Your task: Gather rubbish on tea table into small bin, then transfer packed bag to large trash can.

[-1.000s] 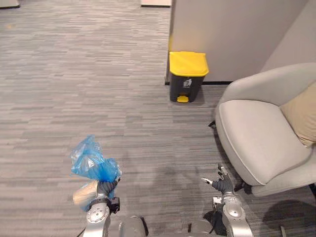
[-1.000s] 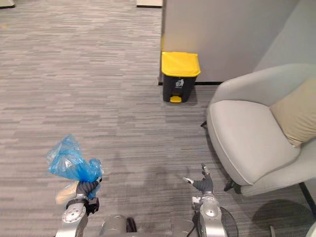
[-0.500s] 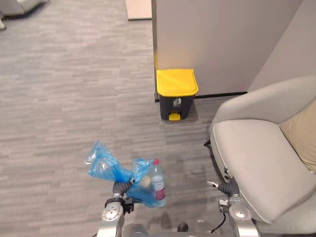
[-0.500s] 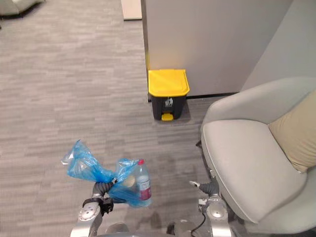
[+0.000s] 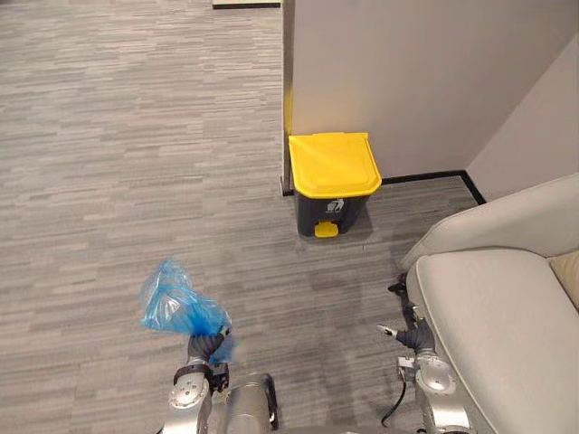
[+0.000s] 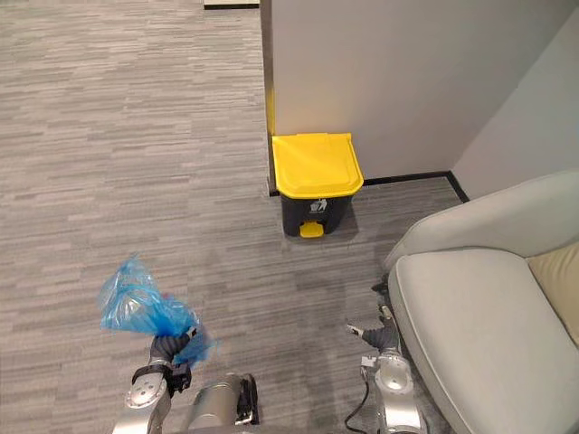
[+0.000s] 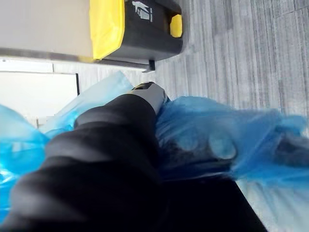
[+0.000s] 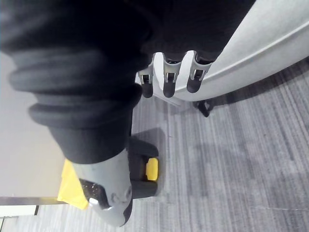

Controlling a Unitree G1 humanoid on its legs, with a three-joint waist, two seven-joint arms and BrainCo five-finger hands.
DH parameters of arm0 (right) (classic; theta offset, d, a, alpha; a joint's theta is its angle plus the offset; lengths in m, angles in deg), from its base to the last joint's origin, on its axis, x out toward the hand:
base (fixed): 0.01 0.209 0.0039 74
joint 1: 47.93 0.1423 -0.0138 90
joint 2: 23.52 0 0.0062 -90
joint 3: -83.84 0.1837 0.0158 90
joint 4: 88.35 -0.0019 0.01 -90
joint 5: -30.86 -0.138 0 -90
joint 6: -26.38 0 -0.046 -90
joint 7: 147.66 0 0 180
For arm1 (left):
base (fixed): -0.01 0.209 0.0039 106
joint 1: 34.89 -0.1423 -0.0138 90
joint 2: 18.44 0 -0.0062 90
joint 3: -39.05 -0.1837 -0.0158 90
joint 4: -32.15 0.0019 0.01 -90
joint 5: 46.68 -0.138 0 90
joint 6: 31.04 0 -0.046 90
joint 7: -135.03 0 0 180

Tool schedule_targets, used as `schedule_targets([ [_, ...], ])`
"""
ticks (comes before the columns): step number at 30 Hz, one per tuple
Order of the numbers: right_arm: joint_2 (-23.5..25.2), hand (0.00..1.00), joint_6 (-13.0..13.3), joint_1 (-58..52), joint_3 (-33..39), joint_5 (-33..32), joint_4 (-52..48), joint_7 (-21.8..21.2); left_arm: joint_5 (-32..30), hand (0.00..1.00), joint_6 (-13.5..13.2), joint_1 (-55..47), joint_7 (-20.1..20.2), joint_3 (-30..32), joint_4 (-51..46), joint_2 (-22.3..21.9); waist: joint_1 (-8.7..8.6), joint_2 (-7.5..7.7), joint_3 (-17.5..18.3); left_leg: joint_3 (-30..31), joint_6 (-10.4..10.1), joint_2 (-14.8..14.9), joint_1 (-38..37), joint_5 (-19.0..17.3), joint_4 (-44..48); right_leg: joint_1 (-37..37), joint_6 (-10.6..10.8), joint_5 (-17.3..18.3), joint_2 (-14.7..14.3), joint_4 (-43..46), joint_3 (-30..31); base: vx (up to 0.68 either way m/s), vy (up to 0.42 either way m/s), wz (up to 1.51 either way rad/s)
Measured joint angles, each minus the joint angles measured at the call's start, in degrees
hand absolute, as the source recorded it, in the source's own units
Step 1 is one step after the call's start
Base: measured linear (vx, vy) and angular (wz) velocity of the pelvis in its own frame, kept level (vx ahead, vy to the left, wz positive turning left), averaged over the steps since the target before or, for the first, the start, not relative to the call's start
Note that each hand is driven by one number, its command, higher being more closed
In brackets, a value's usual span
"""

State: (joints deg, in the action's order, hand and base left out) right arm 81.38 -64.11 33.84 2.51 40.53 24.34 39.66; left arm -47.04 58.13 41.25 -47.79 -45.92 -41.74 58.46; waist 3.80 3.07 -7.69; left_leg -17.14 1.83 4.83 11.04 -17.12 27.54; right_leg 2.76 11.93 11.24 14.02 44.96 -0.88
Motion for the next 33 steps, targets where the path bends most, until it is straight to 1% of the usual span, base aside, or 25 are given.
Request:
schedule_targets([
  [1, 0.09, 0.00, -0.03, -0.58, -0.46, 0.07, 0.00, -0.03, 0.01, 1.00, 0.02, -0.09, -0.11, -0.46, -0.42, 0.61, -0.07, -0.38, -0.26, 0.03, 0.12, 0.01, -3.69, -1.08, -1.79, 4.36, -2.19, 1.52, -0.39, 7.47, -0.57, 0.36, -0.002, -0.08],
  [2, 0.19, 0.00, -0.03, -0.73, -0.54, 0.07, 0.00, -0.03, 0.01, 1.00, 0.02, -0.11, -0.17, -0.45, -0.55, 0.73, -0.11, -0.52, -0.35, 0.03, -0.02, 0.04, -5.23, -1.44, -2.67, 6.08, -2.69, 2.32, -0.75, 9.60, -1.18, 0.36, -0.039, -0.06],
  [3, 0.35, 0.00, -0.05, -0.93, -0.59, 0.07, 0.00, -0.03, 0.02, 1.00, 0.02, -0.10, -0.48, -0.46, -0.65, 0.75, -0.51, -0.93, -0.61, 0.09, -0.36, 0.10, -7.80, -1.93, -4.15, 9.07, -4.41, 3.37, -1.50, 11.52, -2.44, 0.37, -0.078, 0.14],
  [4, 0.67, 0.00, -0.05, -0.88, -0.64, 0.08, -0.05, -0.03, 0.09, 1.00, 0.01, -0.06, -1.00, -0.47, -0.76, 0.75, -1.79, -0.89, -0.63, 0.66, -1.10, 0.16, -10.76, -2.41, -6.10, 13.66, -6.72, 4.81, -2.51, 10.89, -4.64, 0.37, -0.102, 0.21],
  [6, 0.67, 0.00, -0.03, -0.68, -0.68, 0.07, -0.06, -0.05, 0.33, 1.00, 0.00, 0.17, -1.03, -0.55, -0.71, 0.73, -2.95, -0.45, -0.79, 1.63, -2.92, 0.92, -12.93, -3.23, -6.78, 18.29, -7.49, 5.49, -4.32, 6.49, -6.22, 0.47, -0.232, 0.35],
  [7, 0.63, 0.00, -0.03, -0.88, -0.54, 0.06, 0.02, -0.02, 0.42, 1.00, -0.01, 0.47, -1.03, -0.86, -0.48, 0.83, -3.24, 0.12, -0.73, 2.56, -4.95, 1.34, -13.94, -4.46, -6.77, 20.74, -7.79, 4.56, -6.20, -1.89, -7.02, 0.40, -0.228, 0.42],
  [8, 0.68, 0.00, -0.03, -1.12, -0.54, 0.07, 0.11, -0.02, 0.51, 1.00, -0.03, 0.51, -1.01, -0.99, -0.31, 1.02, -3.23, 0.71, -0.47, 3.12, -5.60, 1.18, -14.18, -4.95, -6.61, 20.79, -8.11, 2.59, -6.91, -7.26, -7.11, 0.45, -0.208, 0.43],
  [9, -0.38, 0.00, -0.07, -1.17, -0.17, 0.07, 2.20, 0.00, 0.73, 1.00, 0.18, 2.04, -0.95, -0.88, 3.00, 0.47, -3.26, -0.37, -0.55, 6.20, -7.12, 2.00, -15.98, -5.91, -7.07, 18.87, -11.92, -0.28, -8.14, -9.87, -8.08, 0.36, -0.132, 0.21],
  [10, -0.74, 0.00, -0.30, -0.77, -0.11, 0.06, 2.86, 0.01, 0.74, 1.00, 0.44, 2.15, -0.94, -0.88, 3.45, 0.04, -2.87, -1.39, -0.14, 7.32, -7.39, 2.71, -15.78, -5.10, -7.81, 18.76, -12.39, -0.08, -9.05, -10.33, -8.38, 0.43, -0.165, 0.20],
  [13, -1.10, 0.00, -0.41, -0.65, 0.71, -0.03, 2.42, 0.06, 0.73, 1.00, 0.40, 2.87, -0.86, -1.62, 3.52, -0.96, -3.55, -2.51, -0.66, 10.41, -7.53, 3.58, -16.86, -0.37, -9.85, 16.55, -14.15, 2.41, -9.01, -10.35, -11.69, 0.42, -0.184, 0.45],
  [14, -0.90, 0.00, -0.41, -1.36, 0.62, -0.05, 2.26, 0.04, 0.72, 1.00, 0.40, 3.18, -0.66, -2.15, 3.51, -1.33, -3.63, -2.70, -0.87, 11.77, -8.23, 4.39, -16.79, 0.69, -6.55, 13.53, -14.36, 3.39, -9.16, -11.47, -13.07, 0.36, -0.179, 0.58],
  [15, -0.60, 0.00, -0.41, -2.43, 0.39, -0.11, 0.88, 0.02, 0.72, 1.00, 0.39, 3.36, 0.17, -2.19, 3.38, -2.24, -3.43, -3.10, -1.14, 13.27, -9.47, 5.77, -14.59, 2.34, 2.79, 8.78, -14.49, 4.15, -9.99, -14.14, -14.33, 0.34, -0.176, 0.48],
  [16, -0.60, 0.00, -0.32, -2.55, 0.20, -0.11, 0.08, -0.01, 0.72, 1.00, 0.39, 3.45, 0.36, -2.21, 3.20, -2.67, -3.16, -3.47, -1.30, 13.69, -9.76, 6.46, -13.11, 3.68, 7.69, 6.98, -14.50, 4.20, -10.52, -15.28, -14.73, 0.31, -0.115, 0.19],
  [17, -0.53, 0.00, -0.12, -2.63, -0.58, -0.16, -1.21, -0.02, 0.74, 1.00, 0.35, 2.78, 0.53, -2.25, 2.52, -3.26, -2.79, -3.61, -1.37, 14.24, -10.05, 8.00, -8.79, 4.70, 17.78, 3.79, -15.09, 4.87, -11.26, -18.22, -14.50, 0.31, -0.037, 0.00],
  [18, -0.42, 0.00, 0.19, -1.89, -0.74, -0.43, -1.86, 0.04, 0.74, 1.00, 0.28, 2.69, 0.99, -2.20, 2.25, -3.55, -2.75, -4.15, -1.59, 13.53, -8.92, 9.38, -3.16, 3.99, 26.62, 1.00, -14.84, 5.50, -11.93, -20.78, -14.45, 0.28, 0.006, -0.05],
  [20, -0.51, 0.00, 0.13, -1.57, -0.71, -0.69, -1.86, 0.09, 0.74, 1.00, 0.29, 2.41, 1.40, -2.06, 2.19, -3.78, -1.95, -3.97, -1.64, 11.86, -6.41, 9.57, 1.45, 2.49, 28.50, -0.87, -14.73, 5.58, -12.00, -22.30, -13.68, 0.20, 0.073, -0.19],
  [21, -0.56, 0.00, -0.02, -1.27, -0.62, -0.85, -1.88, 0.16, 0.74, 1.00, 0.33, 1.84, 1.42, -1.86, 1.79, -3.80, -0.77, -3.96, -1.69, 10.70, -4.81, 9.25, 4.40, 0.75, 25.43, -2.36, -14.10, 5.93, -11.89, -23.27, -12.45, 0.20, 0.124, -0.36],
  [22, -0.58, 0.00, -0.02, -1.26, -0.60, -1.07, -1.88, 0.18, 0.74, 1.00, 0.33, 1.46, 1.42, -1.60, 1.47, -3.79, -0.28, -3.88, -1.75, 10.45, -4.85, 9.03, 5.20, 0.30, 23.41, -2.79, -13.74, 6.10, -11.73, -23.33, -12.05, 0.22, 0.150, -0.46],
  [24, -0.61, 0.00, -0.03, -1.37, -0.35, -1.25, -1.97, 0.26, 0.73, 1.00, 0.38, 1.31, 1.39, -0.80, 1.25, -3.91, 0.19, -3.89, -1.68, 9.39, -4.54, 8.04, 6.84, 0.43, 11.99, -3.83, -11.11, 7.75, -10.56, -22.20, -10.83, 0.26, 0.255, -0.33],
  [25, -0.93, 0.00, -0.03, -1.47, -0.12, -1.29, -2.21, 0.38, 0.74, 1.00, 0.35, 1.36, 1.31, -0.41, 1.35, -3.99, 0.40, -4.39, -1.32, 8.72, -5.13, 7.03, 5.92, 5.26, 5.18, -3.53, -8.66, 10.08, -9.94, -19.73, -8.88, 0.28, 0.281, -0.28],
  [26, -0.64, 0.00, -0.26, -1.44, -0.45, -1.36, -2.12, 0.38, 0.74, 1.00, 0.47, 1.25, 1.26, -0.25, 1.49, -3.75, 0.39, -3.20, -1.12, 7.50, -4.88, 6.05, 5.11, 5.31, 4.45, -3.54, -8.34, 10.38, -9.18, -19.52, -7.66, 0.34, 0.270, -0.14],
  [27, 0.34, 0.00, -0.06, -2.60, -0.23, -1.36, -3.21, 0.31, 0.74, 1.00, 0.47, 1.12, 1.05, -0.11, 1.40, -2.82, -0.03, -1.45, -0.18, 6.54, -3.61, 4.00, 4.61, 4.73, 3.49, -3.79, -8.28, 10.37, -7.67, -21.93, -5.25, 0.27, 0.169, -0.05],
  [28, 0.40, 0.00, -0.08, -2.75, -0.17, -1.36, -3.26, 0.31, 0.74, 1.00, 0.47, 1.08, 0.90, 0.19, 1.36, -2.76, 0.26, -1.01, -0.01, 5.72, -2.85, 3.51, 4.36, 4.10, 3.60, -4.30, -7.94, 10.08, -7.25, -23.25, -4.48, 0.33, 0.206, -0.02],
  [31, 0.66, 0.00, -0.08, -2.26, -0.22, -1.24, -3.20, 0.21, 0.72, 1.00, 0.50, 0.51, 0.11, 0.14, 1.24, -2.43, 0.31, -0.74, 0.11, 2.97, -1.67, 2.11, 1.82, 1.91, 3.17, -5.61, -6.12, 8.74, -5.59, -24.26, -1.13, 0.22, 0.151, -0.26],
  [33, 0.94, 0.00, -0.07, -1.92, -0.38, -1.11, -3.12, 0.17, 0.72, 1.00, 0.48, -0.53, 0.09, 0.01, 0.91, -1.70, 0.28, -0.66, 0.08, 0.91, -1.71, 1.53, -1.36, 0.70, 1.44, -4.19, -5.89, 8.61, -4.72, -18.60, 1.27, 0.18, 0.112, -0.57],
])
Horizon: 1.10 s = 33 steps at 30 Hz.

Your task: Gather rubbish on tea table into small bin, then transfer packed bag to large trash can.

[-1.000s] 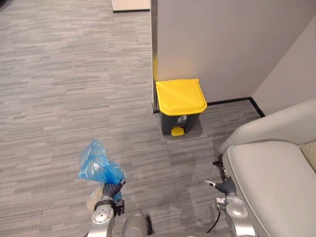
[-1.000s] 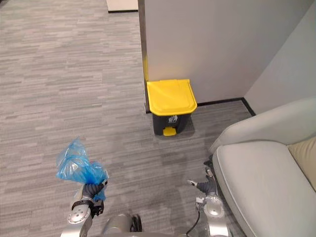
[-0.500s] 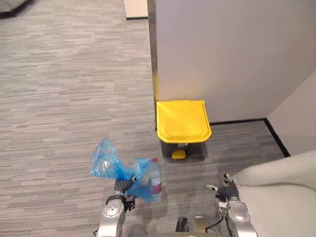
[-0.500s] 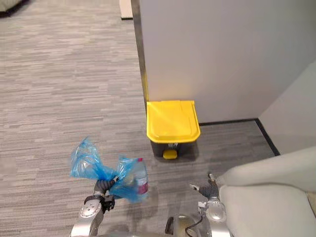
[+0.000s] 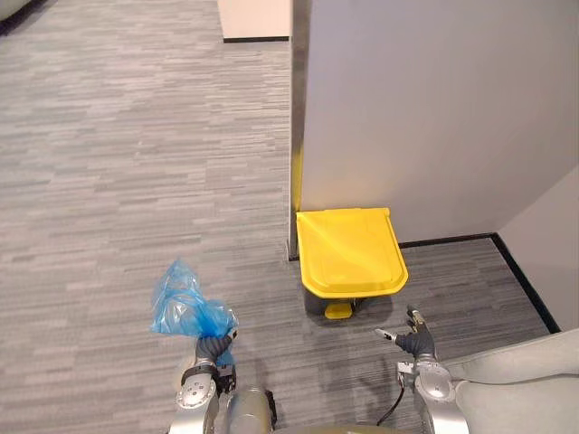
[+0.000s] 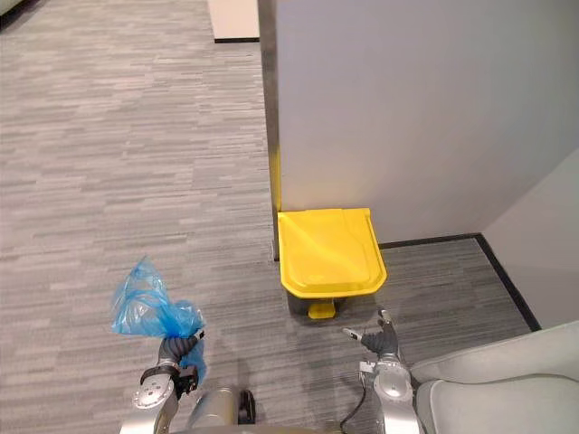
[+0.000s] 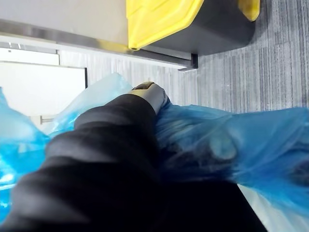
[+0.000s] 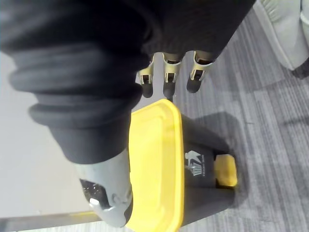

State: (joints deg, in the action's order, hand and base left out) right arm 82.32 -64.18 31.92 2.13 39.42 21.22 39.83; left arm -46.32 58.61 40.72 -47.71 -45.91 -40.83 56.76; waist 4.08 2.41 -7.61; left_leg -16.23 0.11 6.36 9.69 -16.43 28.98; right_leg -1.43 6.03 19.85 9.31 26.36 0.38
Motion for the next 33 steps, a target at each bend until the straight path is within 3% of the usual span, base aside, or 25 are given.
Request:
schedule_targets([
  [1, 0.05, 0.00, 0.00, 0.17, 0.05, 0.10, 0.12, -0.04, 0.01, 1.00, 0.00, -0.43, 0.00, -0.53, -0.02, 0.64, -0.10, 0.11, 0.04, -1.16, 0.12, -0.62, -2.57, -0.57, -1.80, 3.60, 2.40, -1.47, 1.03, 8.49, 0.20, 0.16, 0.057, -0.49],
  [2, 0.04, 0.00, 0.00, 0.13, 0.06, 0.16, 0.53, -0.05, 0.01, 1.00, -0.01, -0.55, -0.02, -0.69, -0.02, 0.89, -0.13, 0.13, 0.05, -1.32, 0.20, -0.89, -3.56, -0.75, -2.60, 5.54, 2.60, -2.74, 1.41, 12.47, 0.14, 0.19, 0.049, -0.32],
  [3, 0.08, 0.00, -0.04, 0.11, 0.05, 0.58, 1.92, -0.06, 0.02, 1.00, -0.02, -0.58, -0.09, -0.98, -0.04, 1.09, -0.42, 0.02, 0.04, -1.24, 0.49, -1.23, -5.63, -1.02, -4.31, 9.16, 2.12, -4.73, 1.72, 19.71, 0.02, 0.14, 0.014, -0.09],
  [4, 0.20, 0.00, -0.14, -0.02, 0.05, 0.58, 2.57, -0.10, 0.02, 1.00, -0.01, -0.52, -0.09, -1.06, -0.04, 1.34, -0.75, 0.15, 0.10, -1.22, 0.48, -1.34, -6.53, -1.01, -5.08, 10.41, 1.76, -3.99, 1.67, 21.72, -0.25, 0.20, -0.016, 0.05],
  [5, 0.43, 0.00, -0.38, -0.30, -0.10, 0.59, 3.17, -0.11, 0.03, 1.00, -0.05, -0.43, -0.32, -0.88, -0.06, 1.81, -1.79, 0.22, 0.24, -1.14, -0.01, -1.30, -7.93, -0.72, -6.28, 12.73, -0.46, -2.30, 1.49, 22.85, -1.02, 0.22, -0.081, 0.17],
  [7, 0.37, 0.00, -0.43, -0.10, -0.04, 0.60, 3.29, -0.12, 0.06, 1.00, -0.06, 0.01, -0.77, -0.90, 0.07, 1.73, -2.22, 0.59, 0.46, -0.94, -0.40, -0.67, -9.45, -0.66, -7.30, 16.86, -2.00, -0.12, -0.22, 20.23, -2.57, 0.27, -0.173, 0.20],
  [8, 0.33, 0.00, -0.33, 0.29, 0.14, 0.59, 4.07, -0.09, 0.12, 1.00, -0.20, 0.70, -0.99, -0.59, 1.10, 1.88, -2.50, 0.95, 0.70, 0.01, -1.10, -0.15, -9.68, -0.48, -6.60, 17.91, -2.53, -1.70, -2.34, 10.96, -3.36, 0.24, -0.183, 0.25],
  [9, 0.25, 0.00, -0.34, 0.35, 0.14, 0.58, 4.83, -0.03, 0.11, 1.00, -0.23, 1.03, -1.04, -0.20, 2.29, 2.19, -2.67, 1.89, 1.20, 0.97, -1.97, -0.72, -9.88, -0.51, -6.47, 17.66, -3.62, -6.28, -2.88, 5.74, -3.29, 0.26, -0.122, 0.38],
  [10, -0.53, 0.00, -0.38, 0.34, 0.42, 0.57, 6.69, 0.01, 0.17, 1.00, 0.11, 1.74, -1.08, -0.13, 4.70, 1.11, -3.24, -0.13, 1.70, 3.14, -2.59, 0.47, -10.25, -0.58, -6.47, 15.01, -4.77, -7.20, -4.22, 3.65, -4.64, 0.22, -0.067, 0.09],
  [11, -1.13, 0.00, -0.50, 0.38, 0.39, 0.55, 7.24, -0.01, 0.18, 1.00, 0.11, 1.60, -1.06, -0.05, 5.35, 0.30, -2.77, -1.30, 2.03, 3.75, -3.39, 1.66, -10.31, 0.47, -6.02, 13.46, -5.54, -8.00, -5.35, 0.91, -4.72, 0.30, -0.092, -0.07],
  [13, -1.36, 0.00, -0.50, 0.73, 0.44, 0.56, 7.22, -0.05, 0.16, 1.00, -0.01, 1.57, -0.91, 0.05, 5.54, -0.99, -2.91, -2.08, 2.23, 4.55, -3.15, 1.52, -10.85, 0.85, -8.39, 10.89, -6.20, -8.53, -5.64, -2.24, -5.16, 0.21, -0.101, -0.10],
  [15, -1.71, 0.00, -0.50, 0.82, 2.59, 0.56, 7.62, -0.02, 0.17, 1.00, -0.21, 2.01, -0.41, 0.11, 5.65, -2.00, -3.06, -3.86, 2.98, 5.02, -4.08, 1.61, -13.57, 3.35, -15.38, 8.82, -6.24, -8.84, -7.27, -4.74, -5.19, 0.12, -0.033, -0.05],
  [18, -1.69, 0.00, -0.35, 0.99, 2.85, 0.54, 8.43, 0.00, 0.17, 1.00, -0.23, 2.42, 0.23, -0.12, 6.26, -2.11, -3.17, -3.89, 3.15, 5.23, -4.70, 1.58, -14.73, 4.13, -16.81, 6.59, -5.66, -9.80, -7.55, -8.27, -5.24, 0.09, 0.005, -0.03],
  [26, -1.72, 0.00, -0.27, 0.82, 5.34, 0.48, 11.22, 0.06, 0.15, 1.00, -0.18, 3.23, 0.16, -0.06, 10.64, -1.36, -3.17, -3.90, 3.44, 5.82, -3.66, -0.54, -15.41, 6.84, -17.10, 0.29, -3.67, -15.91, -6.13, -20.02, -4.88, 0.03, 0.063, -0.01],
  [33, -2.13, 0.00, 0.03, 2.06, 5.39, 0.42, 15.52, 0.06, 0.15, 1.00, -0.19, 3.02, -0.09, 0.15, 12.77, 1.87, -3.01, -3.89, 3.60, 7.96, -2.86, -1.84, -15.18, 7.35, -19.08, -1.13, -3.51, -20.89, -6.00, -26.20, -5.10, -0.04, 0.044, 0.03],
])
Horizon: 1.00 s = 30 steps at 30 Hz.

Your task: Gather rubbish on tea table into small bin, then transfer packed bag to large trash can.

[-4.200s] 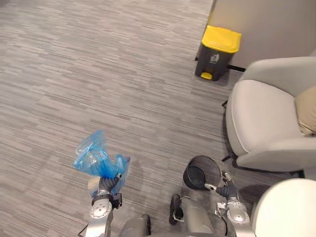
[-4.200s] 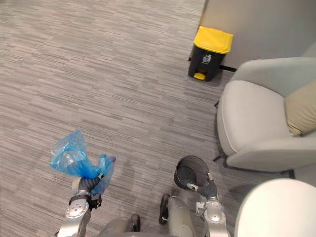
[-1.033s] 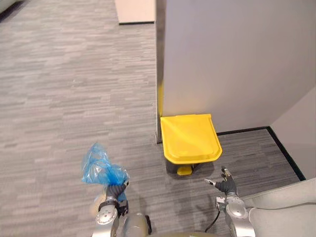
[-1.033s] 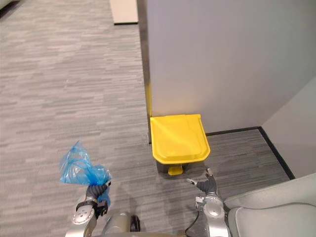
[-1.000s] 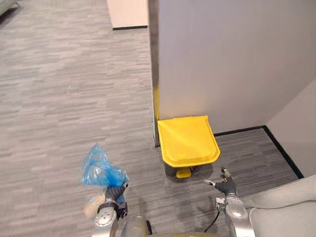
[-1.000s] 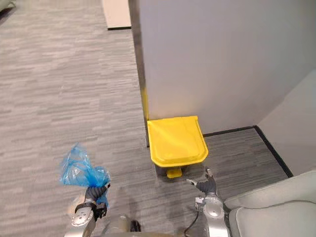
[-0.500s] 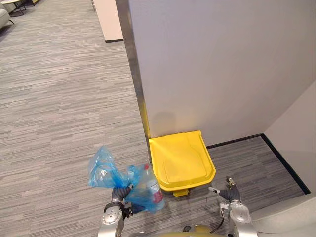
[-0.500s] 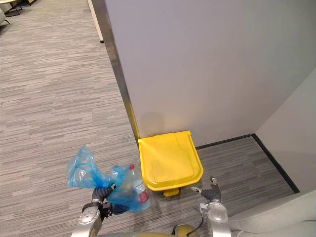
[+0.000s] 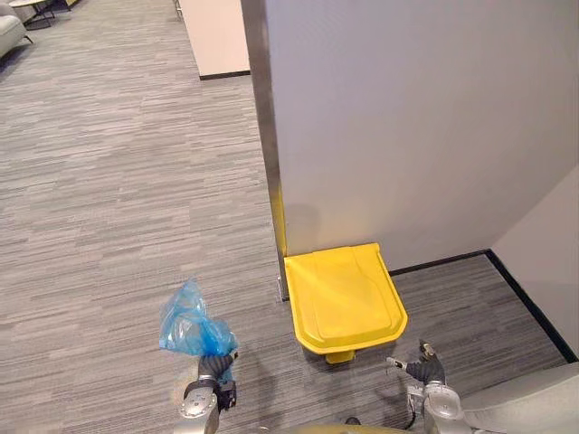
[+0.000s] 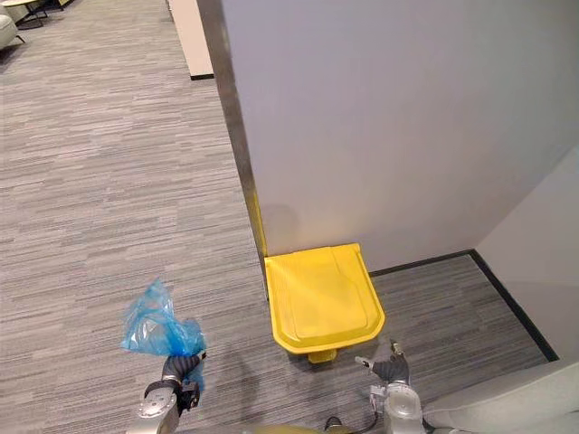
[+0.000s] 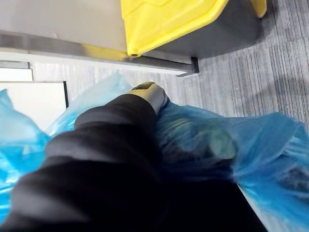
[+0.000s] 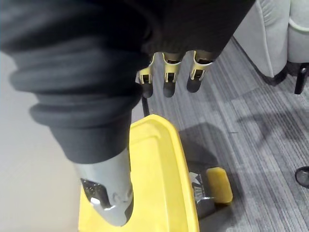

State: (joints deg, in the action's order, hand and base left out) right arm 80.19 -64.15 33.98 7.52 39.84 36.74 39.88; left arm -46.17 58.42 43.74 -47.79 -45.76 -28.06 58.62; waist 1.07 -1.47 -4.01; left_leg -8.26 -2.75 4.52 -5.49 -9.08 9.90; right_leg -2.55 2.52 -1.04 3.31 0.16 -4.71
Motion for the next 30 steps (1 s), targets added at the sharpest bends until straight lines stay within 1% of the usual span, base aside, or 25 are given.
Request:
schedule_targets([
  [4, 0.00, 0.00, 0.01, 0.45, -0.01, 0.00, 0.18, 0.00, 0.00, 1.00, -0.01, -0.48, -0.05, 0.02, 0.17, 0.68, 0.02, 0.39, -0.15, 0.46, 0.42, -0.59, 0.75, 0.51, -0.87, -0.02, 0.26, -1.51, 0.40, -1.94, 0.00, -0.13, 0.023, 0.05],
  [5, -0.16, 0.00, 0.01, 0.48, 0.00, -0.01, 0.32, 0.00, 0.00, 1.00, 0.00, -0.74, -0.05, 0.04, 0.25, 0.65, -0.02, 0.38, -0.15, 0.72, 0.42, -0.67, 0.72, 0.59, -2.20, 0.04, 0.72, -1.91, 0.35, -2.55, -0.01, -0.15, -0.002, 0.07],
  [7, -0.27, 0.00, 0.02, 0.91, 0.00, -0.06, 1.33, 0.00, 0.00, 1.00, 0.00, -1.25, 0.00, -0.02, 0.33, 0.53, -0.05, 0.50, -0.18, 1.46, 0.43, -0.44, 0.63, 0.57, -4.35, 0.44, 0.60, -3.49, -0.19, -3.86, 0.02, -0.16, -0.014, 0.01],
  [8, -0.19, 0.00, -0.02, 1.27, -0.03, -0.12, 1.95, -0.01, 0.00, 1.00, 0.01, -1.27, 0.00, 0.02, 0.69, 0.64, 0.04, 1.02, -0.21, 1.51, 0.38, -0.56, 0.81, 1.10, -4.97, 0.71, 0.34, -4.48, -0.17, -4.65, 0.23, -0.16, -0.026, -0.08],
  [9, -0.09, 0.00, 0.00, 1.28, -0.03, -0.13, 1.95, -0.01, 0.00, 1.00, 0.02, -1.44, -0.01, 0.05, 1.01, 0.66, 0.01, 1.43, -0.17, 1.42, 0.35, -0.66, 0.91, 1.38, -5.31, 0.83, 0.53, -5.08, -0.10, -5.32, 0.42, -0.16, -0.030, -0.10],
  [10, -0.12, 0.00, 0.00, 1.25, -0.02, -0.13, 1.95, 0.00, 0.00, 1.00, 0.04, -1.47, -0.01, 0.04, 1.39, 0.61, 0.01, 1.61, -0.18, 1.24, 0.32, -0.68, 1.07, 1.49, -5.49, 0.82, 0.42, -5.44, -0.10, -5.56, 0.57, -0.21, -0.047, -0.18],
  [12, -0.45, 0.00, 0.00, 1.27, -0.02, -0.12, 1.94, 0.02, 0.01, 1.00, 0.08, -2.12, 0.04, 0.00, 1.48, 0.36, -0.14, 1.79, -0.21, 0.34, -0.04, -0.56, 0.92, 1.24, -5.58, 1.15, 0.32, -5.63, -0.27, -5.82, 1.63, -0.18, -0.045, -0.24],
  [17, -0.88, 0.00, -0.02, 1.20, -0.01, -0.04, 1.94, 0.05, 0.02, 1.00, 0.08, -2.15, -0.03, 0.21, 1.47, 0.35, -0.18, 1.74, -0.26, 0.29, -0.11, -0.43, 2.64, 1.23, -5.74, 3.77, 0.33, -5.69, -0.56, -5.97, 3.66, -0.08, -0.030, -0.21],
  [19, -1.13, 0.00, -0.03, 1.50, -0.08, 0.06, 1.90, 0.06, 0.06, 1.00, 0.08, -2.12, -0.08, 0.95, 1.40, 0.35, -0.13, 1.98, -0.56, 0.04, -0.19, -0.19, 3.82, 1.16, -4.91, 4.92, 0.34, -5.68, -1.27, -5.82, 4.96, -0.01, -0.017, -0.23],
  [21, -1.36, 0.00, -0.05, 1.86, -0.16, 0.09, 1.85, 0.06, 0.08, 1.00, 0.08, -2.18, -0.19, 2.50, 1.26, 0.43, -0.05, 2.17, -1.30, -0.55, -0.88, 0.62, 4.64, -0.02, -2.80, 5.12, 0.34, -5.68, -1.92, -5.80, 5.53, 0.02, -0.013, -0.23],
  [23, -1.68, 0.00, -0.05, 2.17, -0.16, 0.09, 1.59, 0.09, 0.09, 1.00, 0.08, -2.24, -0.43, 3.65, 1.00, 0.40, 0.31, 2.12, -1.36, -1.54, -1.00, 1.39, 5.77, -1.53, -0.67, 6.18, 0.34, -5.67, -2.54, -5.12, 6.71, 0.04, -0.001, -0.32],
  [24, -1.78, 0.00, -0.11, 2.34, -0.17, 0.09, 0.89, 0.19, 0.17, 1.00, 0.11, -2.33, -0.84, 4.24, -0.01, 0.38, 0.89, 1.80, -1.67, -1.96, -0.96, 1.94, 6.76, -2.94, 1.58, 7.28, 0.49, -5.17, -3.01, -3.42, 7.16, 0.05, 0.012, -0.27],
  [25, -1.82, 0.00, -0.25, 2.26, -0.18, 0.09, 0.23, 0.23, 0.26, 1.00, 0.12, -2.34, -1.03, 4.24, -0.74, 0.35, 1.12, 1.53, -1.88, -2.20, -0.95, 2.38, 7.18, -3.48, 2.58, 8.02, 0.63, -4.37, -3.29, -2.00, 7.32, 0.08, 0.030, -0.27],
  [26, -1.82, 0.00, -0.40, 2.07, -0.20, 0.08, -1.41, 0.29, 1.13, 1.00, 0.09, -2.39, -1.12, 4.23, -2.96, 0.30, 1.22, 1.32, -2.27, -2.64, -0.61, 3.11, 8.32, -4.64, 5.65, 10.71, 0.73, -2.37, -3.72, 3.12, 7.34, 0.11, 0.054, -0.16],
  [27, -1.61, 0.00, -0.68, 2.19, -0.16, 0.07, -3.38, 0.43, 1.16, 1.00, 0.07, -2.13, -1.18, 4.33, -5.11, 0.29, 1.24, 1.28, -3.59, -2.83, -0.36, 3.67, 8.37, -6.11, 8.62, 13.35, 0.78, 0.31, -3.79, 10.62, 6.83, 0.10, 0.060, -0.13],
  [28, -1.47, 0.00, -0.80, 2.29, -0.16, 0.07, -4.20, 0.61, 1.16, 1.00, 0.06, -2.02, -1.21, 4.38, -5.57, 0.30, 1.25, 1.44, -4.24, -2.85, 0.04, 3.88, 7.91, -6.67, 9.25, 14.30, 1.29, 1.40, -3.59, 13.87, 6.43, 0.07, 0.054, -0.07],
  [29, -1.15, 0.00, -0.98, 2.63, -0.09, 0.07, -6.41, 1.22, 1.17, 1.00, 0.09, -1.29, -1.27, 4.36, -6.73, 0.23, 1.04, 1.41, -6.08, -3.14, 1.22, 3.89, 5.98, -8.67, 10.11, 17.41, 4.19, 3.26, -2.81, 24.41, 4.89, 0.02, 0.053, -0.06],
  [30, -0.79, 0.00, -0.96, 2.92, -0.07, 0.07, -8.20, 1.31, 1.17, 1.00, 0.00, -0.50, -1.36, 4.04, -7.73, 0.43, 0.90, 1.33, -8.14, -3.09, 2.22, 3.27, 3.98, -10.55, 11.34, 22.00, 5.89, 4.86, -1.51, 35.58, 2.31, 0.00, 0.057, -0.06],
])
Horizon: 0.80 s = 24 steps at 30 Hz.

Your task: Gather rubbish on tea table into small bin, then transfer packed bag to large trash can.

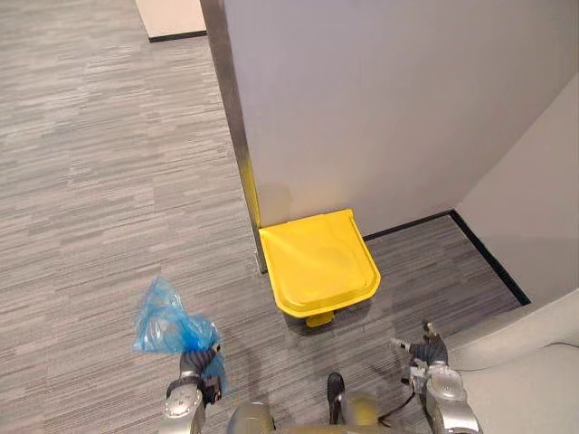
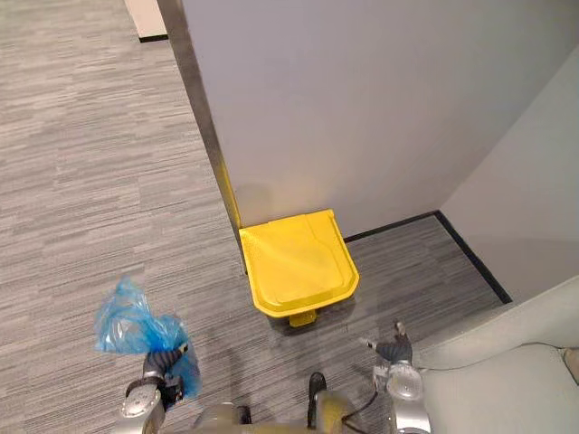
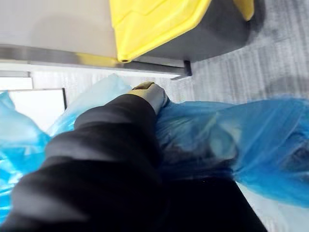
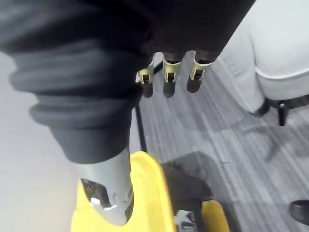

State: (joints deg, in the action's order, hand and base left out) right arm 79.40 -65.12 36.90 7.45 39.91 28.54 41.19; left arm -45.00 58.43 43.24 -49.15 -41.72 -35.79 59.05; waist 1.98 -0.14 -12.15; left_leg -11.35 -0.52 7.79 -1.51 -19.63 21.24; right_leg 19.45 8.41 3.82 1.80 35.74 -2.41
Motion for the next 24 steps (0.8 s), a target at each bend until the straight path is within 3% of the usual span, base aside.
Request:
schedule_targets([
  [1, 0.26, 0.00, -0.02, -0.18, 0.01, 0.00, -0.46, 0.01, 0.02, 1.00, -0.02, 0.25, -0.05, -0.31, -0.01, 0.08, 0.09, 0.38, -0.26, 0.04, 0.25, -0.37, -0.76, -0.89, 0.80, 1.31, -0.51, 2.12, 0.48, 2.20, -0.78, 0.04, 0.071, -0.08],
  [2, 0.53, 0.00, -0.13, -0.22, -0.17, -0.04, -1.02, 0.00, 0.02, 1.00, 0.01, 1.03, -0.46, -0.35, 0.04, 0.46, 0.51, 1.05, -0.60, 0.11, 0.29, -0.44, -1.86, -3.23, 3.19, 3.33, -2.94, 4.31, 0.39, 0.17, -2.01, 0.11, 0.042, 0.01],
  [4, 0.57, 0.00, -0.12, -0.19, -0.14, -0.19, -1.59, 0.27, 0.02, 1.00, 0.00, 2.43, -1.00, -1.01, 0.57, 2.19, 0.25, 2.06, -1.17, 0.30, 0.66, -0.80, -2.45, -4.99, 5.63, 5.31, -2.36, 3.09, 0.64, -8.21, -3.91, 0.18, -0.019, 0.23],
  [6, 0.20, 0.00, -0.31, -0.30, -0.08, -0.50, -1.64, 1.12, 0.00, 1.00, -0.04, 4.55, -1.32, -1.89, 1.04, 2.62, 0.23, 3.55, -2.08, 1.93, -0.44, -2.77, -2.84, -8.04, 9.47, 5.53, -1.75, 1.43, 1.82, -17.78, -6.82, 0.23, -0.104, 0.56],
  [7, -0.18, 0.00, -0.35, -0.18, -0.03, -0.51, -1.64, 1.11, 0.01, 1.00, -0.06, 5.05, -1.47, -1.96, 1.23, 2.54, 0.20, 3.52, -2.20, 2.76, -0.68, -2.73, -3.34, -9.16, 10.29, 5.07, -2.87, -0.31, 2.14, -17.63, -6.61, 0.30, -0.073, 0.54],
  [8, -1.23, 0.00, -0.44, 0.02, 0.08, -0.53, -1.82, 1.09, -0.03, 1.00, -0.07, 6.49, -1.85, -3.03, 2.20, 1.65, 0.35, 1.15, -3.58, 3.80, -0.89, -1.81, -4.16, -9.75, 10.45, 4.39, -2.19, -0.31, 1.94, -16.00, -7.64, 0.30, -0.044, 0.48],
  [10, -1.23, 0.00, -1.11, 0.20, 0.32, -0.55, -3.85, 1.03, -0.05, 1.00, -0.20, 7.56, -1.88, -4.39, 2.23, 1.18, 0.17, -0.22, -4.44, 5.79, -0.76, -1.88, -4.90, -9.66, 8.06, 5.02, -2.14, -0.30, 2.10, -13.70, -7.78, 0.27, -0.052, 0.51],
  [12, -0.09, 0.00, -1.29, -0.61, 2.11, -0.57, -4.82, 0.96, -0.10, 1.00, -0.22, 7.53, -1.56, -4.66, 2.33, 0.96, 0.59, -0.28, -4.43, 6.48, -0.35, -1.79, -7.73, -9.32, 5.57, 5.24, -3.73, 1.32, 2.27, -9.10, -7.81, 0.21, -0.062, 0.28],
  [13, 0.28, 0.00, -1.14, -1.60, 2.60, -0.61, -6.31, 0.99, -0.12, 1.00, -0.42, 6.80, -1.02, -4.61, 2.31, 1.18, 0.52, -0.10, -4.12, 6.85, -0.23, -1.07, -9.22, -9.26, 4.49, 5.92, -4.97, 4.32, 2.26, -5.05, -7.98, 0.21, -0.093, 0.11],
  [15, 0.56, 0.00, -1.17, -1.92, 3.81, -0.88, -6.67, 0.98, -0.17, 1.00, -0.46, 6.68, -0.79, -4.67, 2.36, 1.06, 0.60, -0.20, -4.03, 7.71, -0.24, -0.16, -9.93, -9.26, 2.78, 6.83, -6.07, 6.64, 1.83, -2.69, -8.47, 0.23, -0.134, 0.09],
  [21, 1.60, 0.00, -1.24, -2.31, 3.84, -1.87, -7.81, 0.98, -0.32, 1.00, -0.22, 7.25, -0.70, -5.26, 2.89, 0.57, 0.16, -0.70, -3.77, 8.81, -2.33, 3.20, -8.33, -8.08, 3.85, 7.52, -5.59, 7.19, -1.35, -3.26, -10.09, 0.11, -0.105, -0.05],
  [24, 1.73, 0.00, -1.21, -2.69, 2.29, -1.95, -8.01, 0.75, -1.34, 1.00, -0.21, 7.28, -0.68, -5.19, 2.86, 0.20, 0.29, -1.01, -3.04, 8.38, -2.11, 4.34, -7.60, -8.00, 2.86, 7.55, -5.31, 7.04, -2.22, -5.57, -11.03, -0.02, -0.126, 0.06],
])
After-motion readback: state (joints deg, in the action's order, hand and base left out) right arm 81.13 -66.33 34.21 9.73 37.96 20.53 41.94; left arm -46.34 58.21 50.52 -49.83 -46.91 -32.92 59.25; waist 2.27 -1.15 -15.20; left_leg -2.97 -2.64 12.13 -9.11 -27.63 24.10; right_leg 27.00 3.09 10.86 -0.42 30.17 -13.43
